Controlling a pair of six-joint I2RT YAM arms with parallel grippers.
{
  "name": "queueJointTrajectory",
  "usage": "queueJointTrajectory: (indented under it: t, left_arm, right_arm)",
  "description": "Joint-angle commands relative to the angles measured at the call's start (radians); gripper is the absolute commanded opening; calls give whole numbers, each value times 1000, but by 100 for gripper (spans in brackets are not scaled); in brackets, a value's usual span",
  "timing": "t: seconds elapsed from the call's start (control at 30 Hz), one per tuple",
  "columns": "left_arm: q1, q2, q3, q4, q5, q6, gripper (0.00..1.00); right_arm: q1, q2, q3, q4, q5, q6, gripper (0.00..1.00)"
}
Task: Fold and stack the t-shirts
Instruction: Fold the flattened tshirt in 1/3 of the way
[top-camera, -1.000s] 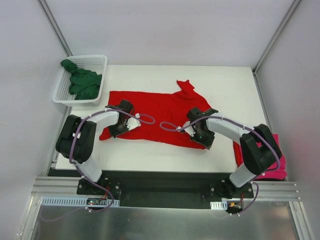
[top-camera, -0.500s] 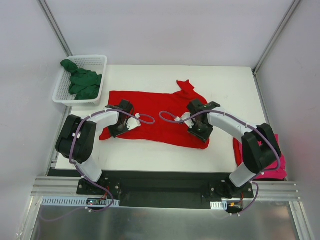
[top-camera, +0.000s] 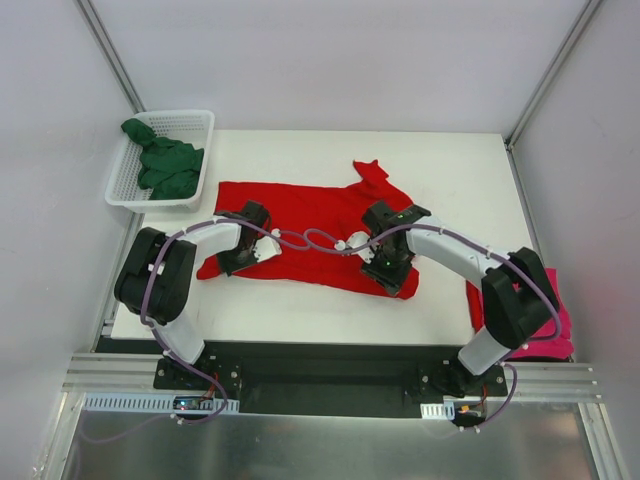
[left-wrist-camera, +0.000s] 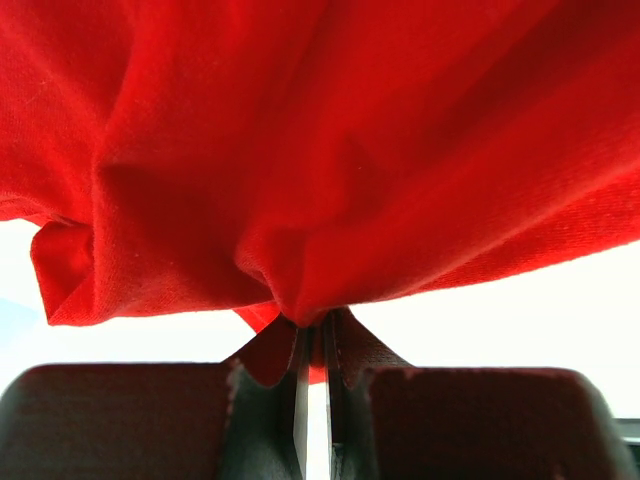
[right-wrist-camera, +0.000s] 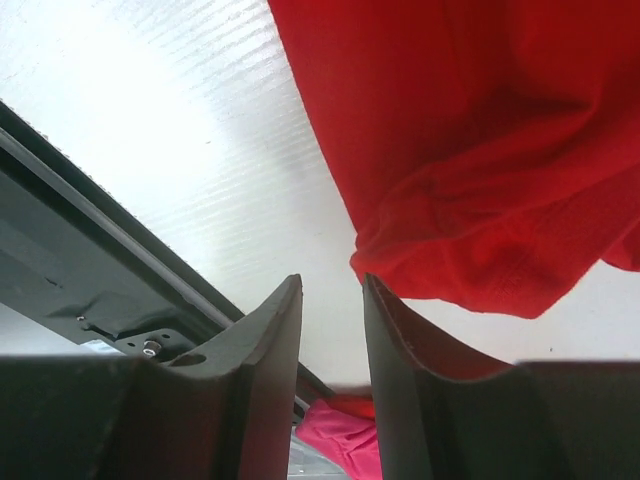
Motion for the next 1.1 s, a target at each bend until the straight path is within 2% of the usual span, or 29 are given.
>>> queueJointTrajectory:
  t: [0.0, 0.3, 0.53, 0.87, 0.93, 1.0, 1.07]
  left_arm:
    - [-8, 53, -37, -39, 37, -10, 0]
    - [-16, 39, -51, -41, 32, -7, 0]
    - [-20, 36, -54, -41, 34, -9, 0]
    - [-25, 39, -56, -39, 45, -12, 0]
    - [-28, 37, -56, -41, 45, -13, 0]
    - [-28, 36, -57, -41, 45, -10, 0]
    - [-28, 31, -63, -39, 45, -4, 0]
  right_arm:
    - [4, 39, -11, 9, -12, 8, 35]
    - [8, 108, -41, 92, 95, 11, 34]
    - [8, 87, -23, 124, 212, 42, 34]
    - [18, 91, -23, 141, 233, 66, 34]
    - [20, 100, -21, 139, 246, 73, 22]
    - [21, 99, -23, 139, 252, 71, 1]
    - [23, 90, -26, 130, 252, 67, 1]
